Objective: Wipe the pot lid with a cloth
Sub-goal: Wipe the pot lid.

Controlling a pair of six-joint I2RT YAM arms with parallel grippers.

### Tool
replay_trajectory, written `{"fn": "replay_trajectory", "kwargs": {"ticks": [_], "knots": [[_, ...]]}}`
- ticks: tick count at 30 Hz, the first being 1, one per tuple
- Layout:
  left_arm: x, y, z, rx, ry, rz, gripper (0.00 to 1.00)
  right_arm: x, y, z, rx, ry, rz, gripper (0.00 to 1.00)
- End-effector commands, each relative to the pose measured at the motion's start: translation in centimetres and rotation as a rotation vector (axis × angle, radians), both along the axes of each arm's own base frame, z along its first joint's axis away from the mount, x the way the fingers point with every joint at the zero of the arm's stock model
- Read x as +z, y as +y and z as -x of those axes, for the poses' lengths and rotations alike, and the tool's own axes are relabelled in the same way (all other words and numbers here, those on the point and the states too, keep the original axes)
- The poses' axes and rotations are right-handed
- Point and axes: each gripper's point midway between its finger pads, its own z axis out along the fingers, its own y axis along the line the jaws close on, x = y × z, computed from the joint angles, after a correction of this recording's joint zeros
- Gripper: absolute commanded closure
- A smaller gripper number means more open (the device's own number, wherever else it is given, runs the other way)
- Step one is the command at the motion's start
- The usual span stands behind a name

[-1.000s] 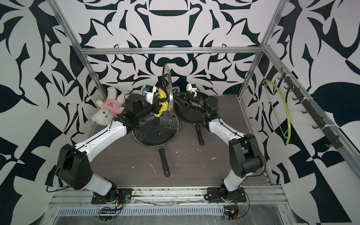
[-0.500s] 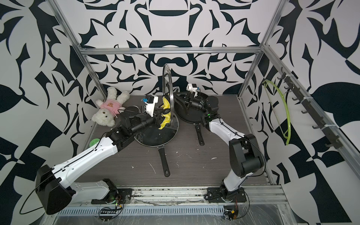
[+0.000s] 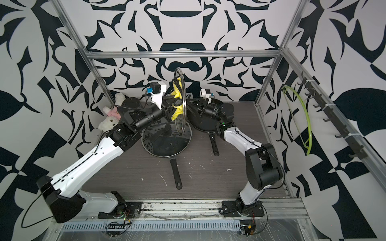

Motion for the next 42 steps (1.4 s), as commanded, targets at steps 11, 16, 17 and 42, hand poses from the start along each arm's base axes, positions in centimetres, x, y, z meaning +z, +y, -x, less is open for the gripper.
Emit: {"fn": "replay_trajectory", "kwargs": {"ticks": [11,16,17,42], "knots": [[-3.7,2.8,-11.3,0.164,0.061,-0.056,1.0,8.1,-0.9,4.8,0.001,-0.327,-0.124,1.0],[-7.9,2.7,-12.8,0.159,0.143,-0.085,1.0,8.9,-1.0,5.2,0.002,-0.343,-0.129,1.0],[-8.7,2.7,-12.7,0.154,0.16,-0.088,1.0,9.0,-1.0,5.2,0.003,-0.346,-0.129,1.0],[-9.9,0.4,4.9,-0.118,0.277,-0.083,1.0,9.1,-0.8,3.6,-0.018,-0.331,-0.143,1.0]]}}
